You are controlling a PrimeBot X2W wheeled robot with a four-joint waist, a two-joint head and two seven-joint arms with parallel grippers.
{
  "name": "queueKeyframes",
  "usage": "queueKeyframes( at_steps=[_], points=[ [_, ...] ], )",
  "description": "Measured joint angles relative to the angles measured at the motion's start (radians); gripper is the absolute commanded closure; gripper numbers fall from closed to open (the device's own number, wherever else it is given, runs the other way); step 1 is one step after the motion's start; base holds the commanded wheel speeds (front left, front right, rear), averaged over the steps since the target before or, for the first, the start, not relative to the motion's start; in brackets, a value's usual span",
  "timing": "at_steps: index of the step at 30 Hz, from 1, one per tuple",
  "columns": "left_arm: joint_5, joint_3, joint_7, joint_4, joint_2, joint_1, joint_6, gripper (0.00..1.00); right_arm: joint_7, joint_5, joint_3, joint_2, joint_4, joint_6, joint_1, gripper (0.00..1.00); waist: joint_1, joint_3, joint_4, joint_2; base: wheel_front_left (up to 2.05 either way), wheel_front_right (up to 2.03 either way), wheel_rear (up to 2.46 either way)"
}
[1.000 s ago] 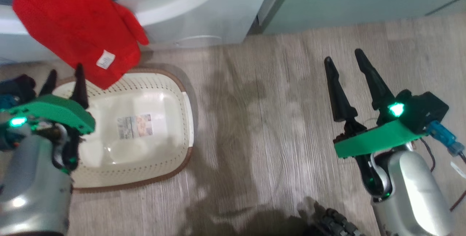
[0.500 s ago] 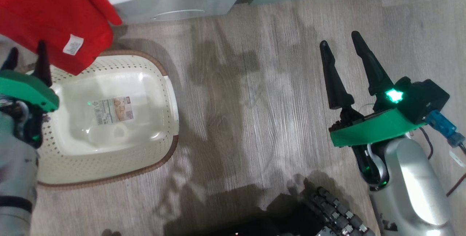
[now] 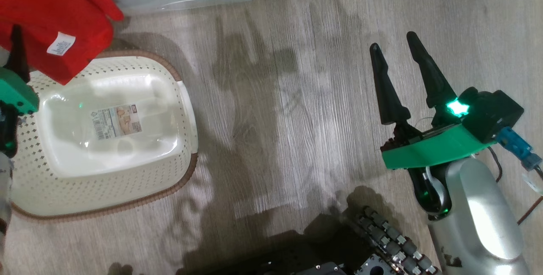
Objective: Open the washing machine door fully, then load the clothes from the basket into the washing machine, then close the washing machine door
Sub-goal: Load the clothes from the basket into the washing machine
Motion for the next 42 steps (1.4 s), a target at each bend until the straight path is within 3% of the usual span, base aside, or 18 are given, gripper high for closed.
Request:
queueKeyframes(
  at_steps=[1, 2, 3, 5, 16, 21, 26, 37, 42],
  points=[
    [-0.004, -0.004, 0.0, 0.003, 0.009, -0.003, 0.0, 0.0, 0.0, 0.003, 0.0, 0.0, 0.001, 0.0, -0.001, 0.0, 0.0, 0.004, -0.002, 0.0, 0.0, 0.0, 0.0],
    [-0.005, -0.006, -0.001, 0.007, 0.014, -0.003, 0.0, 0.07, -0.002, 0.004, 0.001, 0.0, 0.002, 0.0, -0.002, 0.0, 0.0, 0.005, -0.002, 0.0, 0.0, 0.0, 0.0],
    [-0.009, -0.007, -0.001, 0.008, 0.018, -0.003, 0.0, 0.34, -0.009, 0.007, 0.002, 0.0, 0.004, 0.0, -0.003, 0.0, 0.0, 0.005, -0.003, 0.0, 0.0, 0.0, 0.0],
    [-0.009, -0.015, -0.001, 0.008, 0.023, -0.003, 0.0, 1.0, -0.009, 0.014, 0.006, 0.0, 0.006, 0.0, -0.006, 0.0, 0.0, 0.006, -0.004, 0.0, 0.0, 0.0, 0.0],
    [-0.045, -0.058, 0.003, -0.009, 0.012, 0.012, 0.0, 1.0, -0.021, 0.029, -0.005, 0.0, 0.03, 0.0, -0.019, 0.0, 0.0, -0.028, 0.01, 0.0, 0.0, 0.0, 0.0],
    [-0.064, -0.09, 0.081, -0.05, 0.01, 0.057, 0.0, 1.0, -0.027, 0.03, -0.016, 0.0, 0.041, 0.0, -0.016, 0.0, -0.0001, -0.066, 0.03, 0.0, 0.0, 0.0, 0.0],
    [-0.08, -0.106, 0.18, -0.187, 0.024, 0.094, 0.001, 1.0, -0.028, 0.048, -0.019, 0.0, 0.049, 0.0, -0.004, 0.0, -0.0001, -0.11, 0.048, 0.0001, 0.0, 0.0, 0.0],
    [-0.125, -0.068, 0.445, -0.7, 0.169, 0.224, 0.147, 1.0, -0.031, 0.103, 0.002, 0.0, 0.059, 0.0, 0.016, 0.0, -0.0002, -0.167, 0.016, 0.0001, 0.0, 0.0, 0.0],
    [-0.118, -0.049, 0.533, -0.848, 0.224, 0.215, 0.205, 1.0, -0.031, 0.132, 0.019, 0.0, 0.045, 0.0, 0.026, 0.0, -0.0002, -0.164, -0.025, 0.0001, 0.0, 0.0, 0.0]
  ],
)
